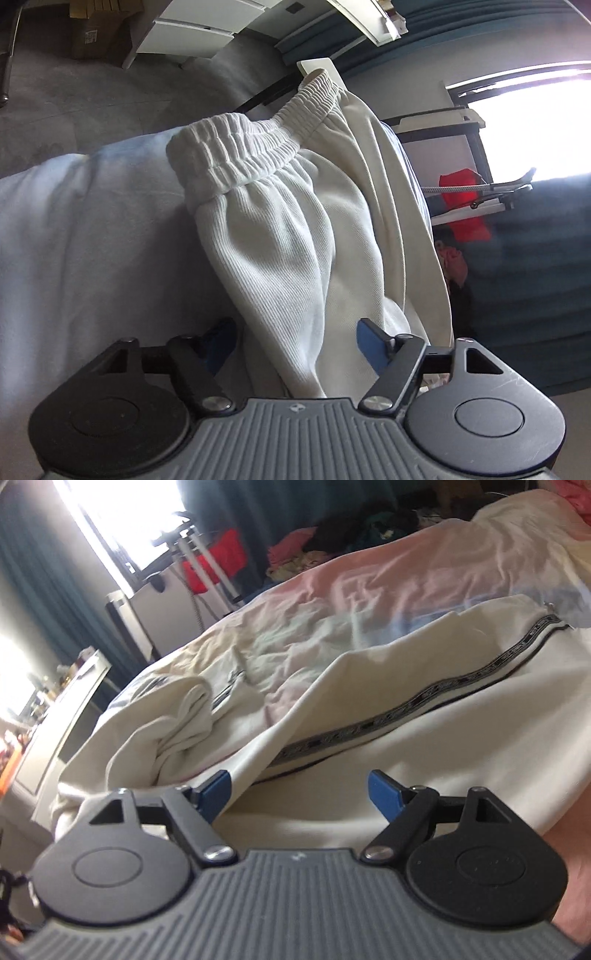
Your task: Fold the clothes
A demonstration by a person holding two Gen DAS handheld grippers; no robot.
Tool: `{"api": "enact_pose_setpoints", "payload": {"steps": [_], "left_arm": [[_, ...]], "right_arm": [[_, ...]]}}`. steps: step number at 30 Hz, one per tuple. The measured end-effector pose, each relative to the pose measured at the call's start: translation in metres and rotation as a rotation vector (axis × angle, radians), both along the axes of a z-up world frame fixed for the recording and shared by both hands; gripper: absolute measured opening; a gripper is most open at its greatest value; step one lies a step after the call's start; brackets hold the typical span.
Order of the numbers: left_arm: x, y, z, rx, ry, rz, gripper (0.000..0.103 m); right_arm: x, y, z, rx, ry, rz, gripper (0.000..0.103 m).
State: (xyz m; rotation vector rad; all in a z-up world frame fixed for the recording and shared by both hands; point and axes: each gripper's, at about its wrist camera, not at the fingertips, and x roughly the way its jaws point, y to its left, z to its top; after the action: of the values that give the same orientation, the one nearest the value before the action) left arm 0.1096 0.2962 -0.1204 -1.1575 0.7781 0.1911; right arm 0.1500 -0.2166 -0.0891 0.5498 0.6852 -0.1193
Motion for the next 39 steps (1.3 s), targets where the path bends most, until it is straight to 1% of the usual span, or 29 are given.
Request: {"api": "enact_pose_setpoints", "payload": {"steps": [2,3,5,8,10,13,15,17,18,19,20,21,22,23,25,27,29,31,33,36,37,39], "left_arm": [[0.0,0.0,-0.004,0.011,0.026,0.037,0.038],[-0.002,0.001,-0.004,0.016,0.022,0.048,0.034],[-0.004,0.004,-0.004,0.025,0.013,0.069,0.02],[-0.008,0.008,-0.004,0.039,0.001,0.101,0.014],[-0.01,0.011,-0.004,0.048,-0.007,0.123,0.012],[-0.013,0.015,-0.004,0.063,-0.021,0.15,0.01],[-0.011,0.014,-0.002,0.077,-0.035,0.152,0.01],[-0.004,0.012,0.0,0.095,-0.046,0.154,0.009],[0.0,0.011,0.0,0.105,-0.051,0.156,0.009],[0.003,0.01,0.001,0.115,-0.055,0.157,0.009],[0.005,0.009,0.002,0.125,-0.057,0.156,0.009],[0.007,0.009,0.003,0.136,-0.059,0.153,0.009],[0.011,0.008,0.005,0.15,-0.064,0.149,0.009],[0.014,0.007,0.006,0.159,-0.072,0.149,0.009],[0.013,0.007,0.01,0.168,-0.089,0.152,0.009],[0.013,0.009,0.014,0.173,-0.112,0.156,0.008],[0.012,0.01,0.019,0.18,-0.137,0.16,0.008],[0.008,0.012,0.027,0.191,-0.168,0.16,0.008],[0.001,0.014,0.036,0.196,-0.197,0.172,0.008],[-0.014,0.018,0.048,0.186,-0.232,0.179,0.007],[-0.019,0.02,0.05,0.171,-0.238,0.177,0.007],[-0.033,0.025,0.053,0.141,-0.241,0.173,0.007]], "right_arm": [[0.026,-0.021,-0.002,0.003,0.036,-0.067,0.083],[0.039,-0.032,-0.004,0.007,0.058,-0.103,0.083],[0.066,-0.056,-0.008,0.006,0.097,-0.182,0.083],[0.105,-0.093,-0.011,-0.099,0.145,-0.308,0.082],[0.121,-0.121,-0.017,-0.109,0.191,-0.413,0.082],[0.132,-0.159,-0.031,-0.111,0.243,-0.551,0.082],[0.137,-0.178,-0.044,-0.134,0.291,-0.599,0.082],[0.14,-0.192,-0.057,-0.123,0.328,-0.602,0.08],[0.139,-0.195,-0.062,-0.117,0.33,-0.602,0.075],[0.139,-0.197,-0.065,-0.119,0.334,-0.6,0.059],[0.139,-0.197,-0.066,-0.137,0.341,-0.592,0.033],[0.138,-0.198,-0.066,-0.146,0.341,-0.587,0.022],[0.137,-0.199,-0.063,-0.136,0.328,-0.59,0.01],[0.135,-0.2,-0.059,-0.128,0.312,-0.592,0.007],[0.133,-0.2,-0.04,-0.131,0.264,-0.583,0.006],[0.127,-0.2,-0.01,-0.133,0.208,-0.566,0.006],[0.118,-0.201,0.025,-0.112,0.149,-0.546,0.006],[0.102,-0.199,0.066,-0.096,0.059,-0.504,0.005],[0.078,-0.196,0.108,-0.093,-0.046,-0.465,0.005],[0.026,-0.195,0.15,-0.083,-0.168,-0.438,0.005],[0.006,-0.197,0.154,-0.076,-0.195,-0.437,0.005],[-0.033,-0.205,0.148,-0.045,-0.225,-0.445,0.005]]}}
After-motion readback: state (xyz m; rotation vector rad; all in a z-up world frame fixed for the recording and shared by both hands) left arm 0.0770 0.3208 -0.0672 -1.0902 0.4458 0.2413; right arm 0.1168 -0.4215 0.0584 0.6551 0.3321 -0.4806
